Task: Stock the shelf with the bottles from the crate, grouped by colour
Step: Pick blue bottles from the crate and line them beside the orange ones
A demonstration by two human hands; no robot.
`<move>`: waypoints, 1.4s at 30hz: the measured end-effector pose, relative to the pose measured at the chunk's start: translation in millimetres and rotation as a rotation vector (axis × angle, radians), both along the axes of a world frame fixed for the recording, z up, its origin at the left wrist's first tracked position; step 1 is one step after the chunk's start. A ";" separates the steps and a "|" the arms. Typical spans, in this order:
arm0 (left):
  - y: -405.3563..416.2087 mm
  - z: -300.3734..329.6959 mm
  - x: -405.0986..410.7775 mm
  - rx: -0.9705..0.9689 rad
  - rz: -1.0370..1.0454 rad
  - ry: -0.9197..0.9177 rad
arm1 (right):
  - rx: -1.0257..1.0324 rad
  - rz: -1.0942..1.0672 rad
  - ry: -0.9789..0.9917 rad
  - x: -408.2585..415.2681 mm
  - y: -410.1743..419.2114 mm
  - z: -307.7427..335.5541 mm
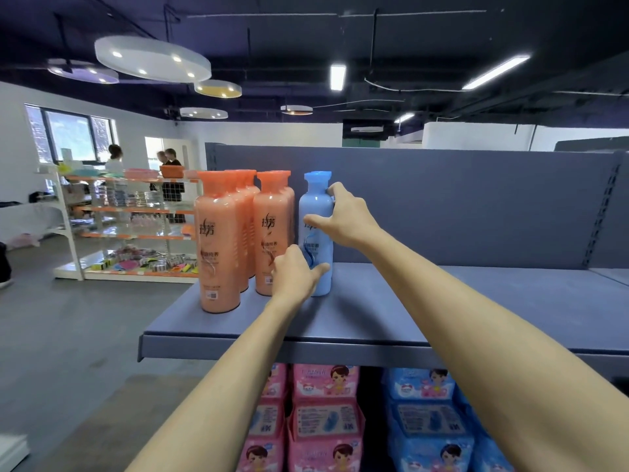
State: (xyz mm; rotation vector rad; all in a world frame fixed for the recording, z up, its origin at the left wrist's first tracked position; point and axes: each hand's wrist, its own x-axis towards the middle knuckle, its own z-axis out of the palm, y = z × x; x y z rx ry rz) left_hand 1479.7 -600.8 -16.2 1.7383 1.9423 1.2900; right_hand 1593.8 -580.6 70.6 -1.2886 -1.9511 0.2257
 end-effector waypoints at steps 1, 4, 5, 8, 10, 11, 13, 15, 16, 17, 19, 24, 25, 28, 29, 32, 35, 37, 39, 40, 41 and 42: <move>-2.0 1.0 0.5 -0.007 -0.007 -0.008 | -0.009 -0.003 -0.008 -1.3 -2.8 0.6; -11.6 6.9 2.4 -0.046 -0.018 -0.054 | -0.052 -0.033 -0.047 -5.8 -14.2 5.7; -15.0 8.1 3.2 -0.063 -0.018 -0.068 | -0.064 -0.047 -0.073 -6.5 -18.3 7.4; -28.6 3.2 7.5 -0.063 -0.003 -0.098 | -0.105 -0.078 -0.154 -4.7 -25.1 3.7; -42.1 -4.5 11.1 -0.015 0.000 -0.081 | -0.137 -0.092 -0.135 1.7 -31.6 -5.1; -49.5 -8.5 12.7 0.021 -0.007 -0.068 | -0.147 -0.088 -0.120 6.2 -34.8 -11.0; -64.5 -13.6 15.5 0.084 -0.026 -0.026 | -0.156 -0.073 -0.141 17.5 -42.4 -21.4; -77.6 -17.0 17.1 0.129 -0.046 0.045 | -0.173 -0.074 -0.219 30.0 -51.2 -28.2; -83.0 -17.4 18.3 0.144 -0.060 0.095 | -0.179 -0.083 -0.253 35.7 -54.8 -29.7; -88.0 -17.3 20.1 0.151 -0.073 0.147 | -0.180 -0.092 -0.274 41.1 -58.7 -29.3; -97.1 -15.4 25.0 0.157 -0.086 0.231 | -0.172 -0.105 -0.290 50.7 -68.3 -25.0; -147.6 -46.1 38.3 0.332 -0.116 0.153 | -0.050 -0.001 -0.138 87.2 -138.2 -52.5; -161.3 -61.9 42.0 0.383 -0.142 0.155 | -0.031 0.025 -0.101 97.3 -155.5 -71.1; -191.1 -114.9 58.4 0.387 -0.230 0.235 | -0.065 0.063 -0.116 124.2 -189.3 -131.8; -196.5 -131.7 64.8 0.340 -0.254 0.255 | -0.088 0.060 -0.133 131.7 -193.3 -151.4; -203.7 -183.1 79.1 0.159 -0.290 0.253 | -0.205 0.048 -0.158 148.4 -197.8 -209.6; -209.5 -233.8 87.2 -0.007 -0.310 0.270 | -0.317 0.053 -0.179 162.5 -202.6 -268.5; -214.1 -263.7 90.5 -0.105 -0.305 0.270 | -0.389 0.052 -0.163 169.3 -205.8 -301.6; -220.4 -299.6 97.7 -0.204 -0.320 0.248 | -0.464 0.045 -0.131 174.9 -208.2 -338.9; -225.7 -317.9 101.2 -0.254 -0.330 0.236 | -0.501 0.039 -0.117 177.2 -210.7 -357.9; -231.2 -335.3 104.7 -0.300 -0.337 0.231 | -0.535 0.033 -0.100 179.7 -213.3 -377.1; -237.1 -353.1 108.4 -0.343 -0.342 0.232 | -0.571 0.029 -0.086 182.0 -216.3 -396.3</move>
